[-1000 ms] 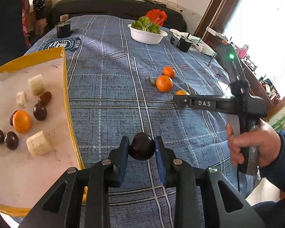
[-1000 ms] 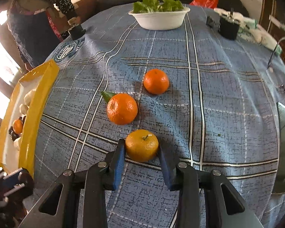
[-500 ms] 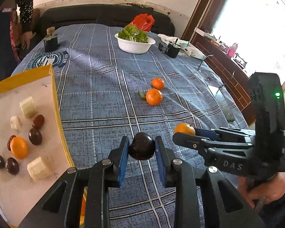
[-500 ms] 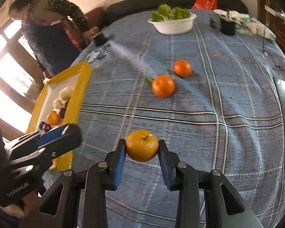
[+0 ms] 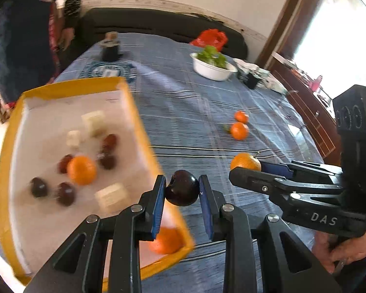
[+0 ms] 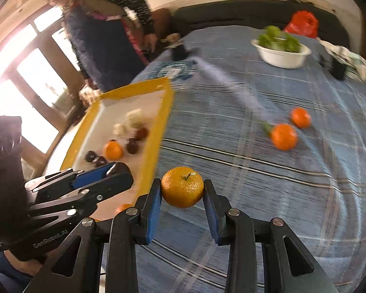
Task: Organize fruits
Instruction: 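Carry the plum and mandarin over the yellow tray and open both grippers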
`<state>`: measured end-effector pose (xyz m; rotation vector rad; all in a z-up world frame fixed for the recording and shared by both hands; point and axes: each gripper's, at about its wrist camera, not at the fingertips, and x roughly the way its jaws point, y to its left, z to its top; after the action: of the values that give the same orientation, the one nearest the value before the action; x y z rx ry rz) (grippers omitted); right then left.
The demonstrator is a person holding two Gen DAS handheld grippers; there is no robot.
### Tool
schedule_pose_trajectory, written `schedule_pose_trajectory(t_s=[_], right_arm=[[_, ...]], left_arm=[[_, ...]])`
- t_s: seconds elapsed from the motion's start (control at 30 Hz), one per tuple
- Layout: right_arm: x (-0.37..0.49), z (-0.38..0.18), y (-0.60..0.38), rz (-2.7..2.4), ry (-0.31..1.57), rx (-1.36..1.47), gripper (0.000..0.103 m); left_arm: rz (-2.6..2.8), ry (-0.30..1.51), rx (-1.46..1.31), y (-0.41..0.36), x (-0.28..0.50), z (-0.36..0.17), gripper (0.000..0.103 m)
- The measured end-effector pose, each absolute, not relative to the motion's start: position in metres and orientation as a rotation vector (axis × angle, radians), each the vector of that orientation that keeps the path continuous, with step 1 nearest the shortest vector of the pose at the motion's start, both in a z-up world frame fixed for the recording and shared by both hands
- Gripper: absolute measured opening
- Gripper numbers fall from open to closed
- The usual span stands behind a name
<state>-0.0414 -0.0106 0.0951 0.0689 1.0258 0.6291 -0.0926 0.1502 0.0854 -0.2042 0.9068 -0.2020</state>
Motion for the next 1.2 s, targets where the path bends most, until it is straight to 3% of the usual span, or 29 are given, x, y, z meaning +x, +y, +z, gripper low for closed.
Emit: schedule_pose_trajectory(t_s=[0.53, 1.2], right_arm=[[-0.066, 0.072, 0.109, 0.871, 1.079, -0.052, 0.038], [-0.06, 0.044, 0.123, 0.87, 1.181, -0.087, 0.039]], left_arm=[[-0.005, 0.966, -0.284, 0.256, -0.126, 0.06, 0.027], [-0.007, 1.035, -0.307, 0.267, -0.111, 0.035, 0.027]])
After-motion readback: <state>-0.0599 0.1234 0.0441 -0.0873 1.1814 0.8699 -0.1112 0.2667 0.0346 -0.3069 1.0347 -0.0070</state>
